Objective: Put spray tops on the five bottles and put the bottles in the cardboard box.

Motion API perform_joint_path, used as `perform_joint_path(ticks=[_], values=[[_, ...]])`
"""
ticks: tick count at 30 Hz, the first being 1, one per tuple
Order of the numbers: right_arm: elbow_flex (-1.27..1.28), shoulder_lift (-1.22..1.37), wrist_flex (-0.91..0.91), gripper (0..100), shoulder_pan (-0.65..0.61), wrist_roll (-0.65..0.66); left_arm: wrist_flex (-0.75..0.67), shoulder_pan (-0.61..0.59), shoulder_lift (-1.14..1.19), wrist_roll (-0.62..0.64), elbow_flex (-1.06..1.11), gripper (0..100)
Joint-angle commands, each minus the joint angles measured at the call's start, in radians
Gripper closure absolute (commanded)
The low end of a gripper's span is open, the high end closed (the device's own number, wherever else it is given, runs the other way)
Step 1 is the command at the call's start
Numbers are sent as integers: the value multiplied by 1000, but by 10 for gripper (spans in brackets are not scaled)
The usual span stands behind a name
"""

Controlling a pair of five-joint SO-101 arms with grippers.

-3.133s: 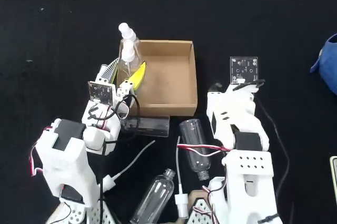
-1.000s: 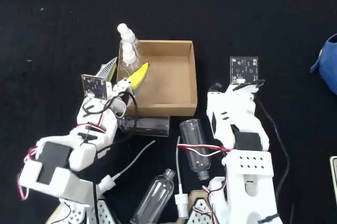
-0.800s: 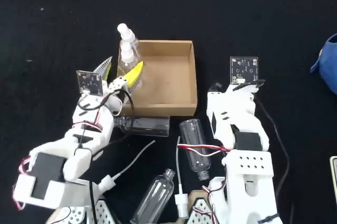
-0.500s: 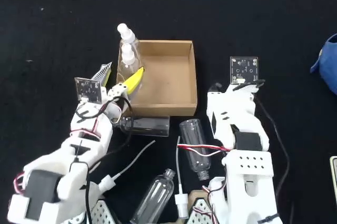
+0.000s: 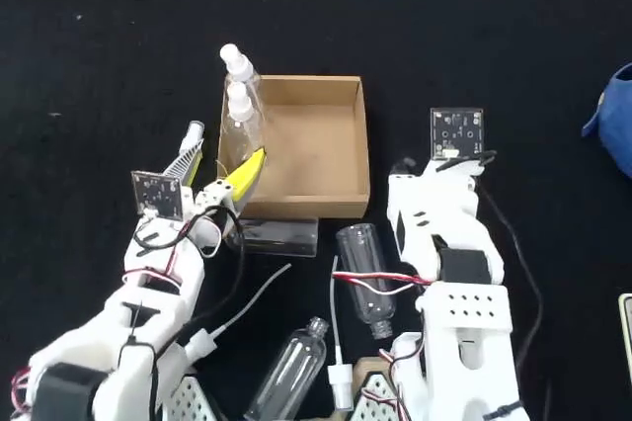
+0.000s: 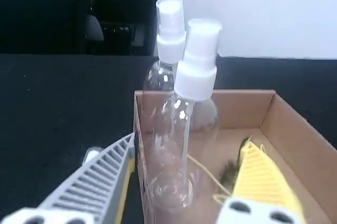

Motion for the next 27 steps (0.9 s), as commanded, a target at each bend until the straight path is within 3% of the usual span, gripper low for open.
perform_joint_path(ticks=[1,6,14,21,24,27], values=[[-1,-36,-51,805,14,3,153,8,-109,11,-19,819],[2,-36,-52,805,14,3,334,8,-296,11,-19,820],[2,-36,-52,805,11,3,848,-119,-600,11,-128,820],[2,-36,-52,805,11,3,928,-136,-752,-2,-18,820],[4,-36,-52,805,11,3,999,-139,-806,-110,-19,830],[4,-36,-52,805,9,3,1212,-131,-809,-160,-139,893]])
